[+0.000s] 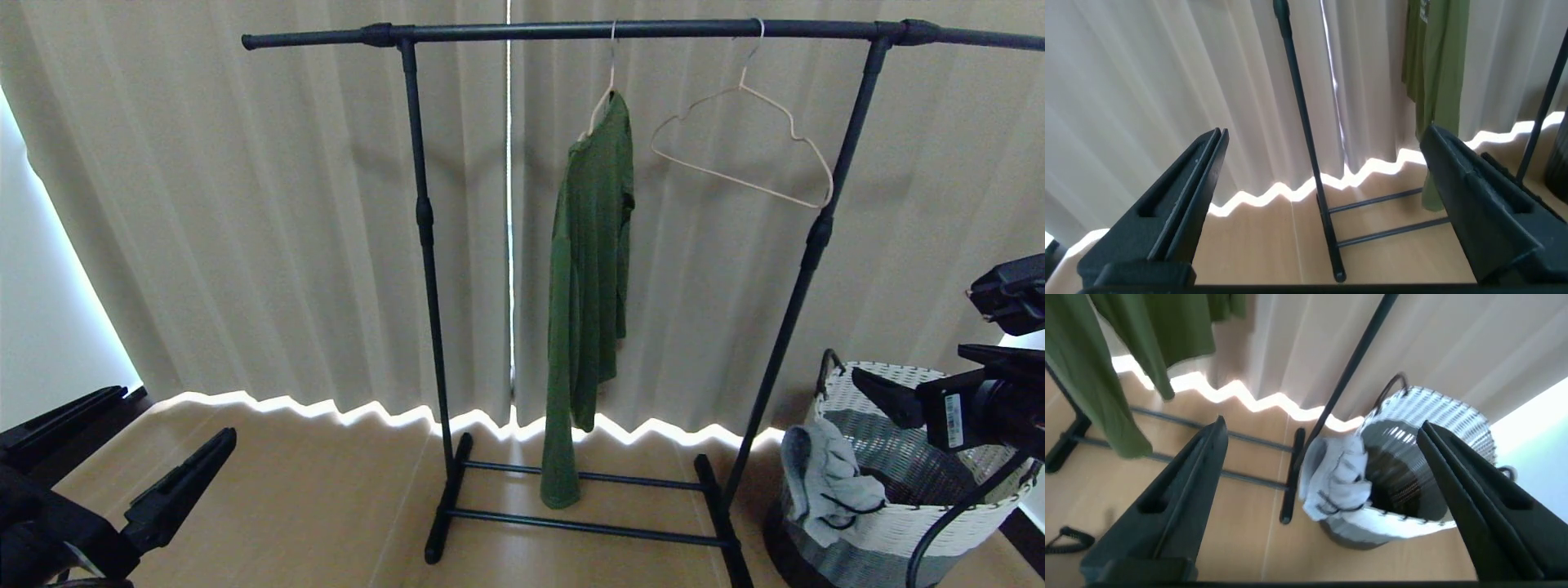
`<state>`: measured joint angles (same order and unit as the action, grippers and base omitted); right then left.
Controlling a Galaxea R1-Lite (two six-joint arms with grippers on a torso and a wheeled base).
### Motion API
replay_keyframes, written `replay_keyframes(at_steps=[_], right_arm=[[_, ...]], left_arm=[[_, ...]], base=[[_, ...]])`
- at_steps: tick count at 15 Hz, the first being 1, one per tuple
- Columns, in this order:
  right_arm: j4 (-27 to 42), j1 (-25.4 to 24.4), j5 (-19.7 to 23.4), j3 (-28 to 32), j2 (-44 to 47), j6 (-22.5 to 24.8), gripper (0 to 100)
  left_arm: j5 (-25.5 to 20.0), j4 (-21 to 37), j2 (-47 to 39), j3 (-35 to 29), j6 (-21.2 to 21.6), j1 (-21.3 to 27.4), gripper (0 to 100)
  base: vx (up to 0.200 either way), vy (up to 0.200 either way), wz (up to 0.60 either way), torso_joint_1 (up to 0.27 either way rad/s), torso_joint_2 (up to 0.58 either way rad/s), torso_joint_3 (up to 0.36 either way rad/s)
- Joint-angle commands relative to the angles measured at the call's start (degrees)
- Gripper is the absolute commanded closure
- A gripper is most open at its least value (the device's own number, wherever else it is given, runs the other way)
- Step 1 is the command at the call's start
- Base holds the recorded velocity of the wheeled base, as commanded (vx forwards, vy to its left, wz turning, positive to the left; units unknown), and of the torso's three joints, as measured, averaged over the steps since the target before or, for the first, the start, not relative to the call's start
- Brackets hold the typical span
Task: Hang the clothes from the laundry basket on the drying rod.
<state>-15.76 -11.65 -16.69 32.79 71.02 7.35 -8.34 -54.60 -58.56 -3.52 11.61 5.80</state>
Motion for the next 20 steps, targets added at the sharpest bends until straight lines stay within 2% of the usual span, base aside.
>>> replay_keyframes(at_steps=[1,20], right_arm=[[-0.06,-0.04,-0.01,-0.01,0.08,0.03,0],[-0.15,-0.12,0.52,-2.56,-0.01,1.61,0]], left_arm=[[-0.01,-0.07,0.03,0.01,0.00,0.00,0],[-0.10,-0.07,-0.32,-0.26,-0.09,-0.79,0]], base=[[0.000,0.000,0.00,-0.124,0.36,0.207],[0.000,0.000,0.00,-0.007,0.02,0.011]])
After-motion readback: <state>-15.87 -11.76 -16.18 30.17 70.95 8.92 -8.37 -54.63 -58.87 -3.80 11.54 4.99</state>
